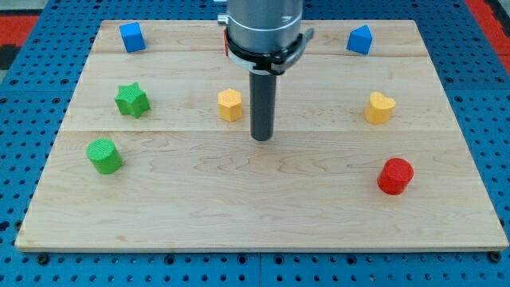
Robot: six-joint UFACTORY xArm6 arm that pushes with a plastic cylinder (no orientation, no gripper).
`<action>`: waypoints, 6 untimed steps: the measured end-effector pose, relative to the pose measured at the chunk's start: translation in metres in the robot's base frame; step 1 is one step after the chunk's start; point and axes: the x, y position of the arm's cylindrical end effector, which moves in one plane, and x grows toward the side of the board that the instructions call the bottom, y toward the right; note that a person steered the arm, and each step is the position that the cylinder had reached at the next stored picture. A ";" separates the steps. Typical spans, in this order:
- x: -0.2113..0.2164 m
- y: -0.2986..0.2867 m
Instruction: Move the yellow hexagon to the bottom center of the board
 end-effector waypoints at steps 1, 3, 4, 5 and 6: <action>0.000 -0.005; 0.000 -0.005; 0.000 -0.005; -0.028 0.027; -0.067 0.030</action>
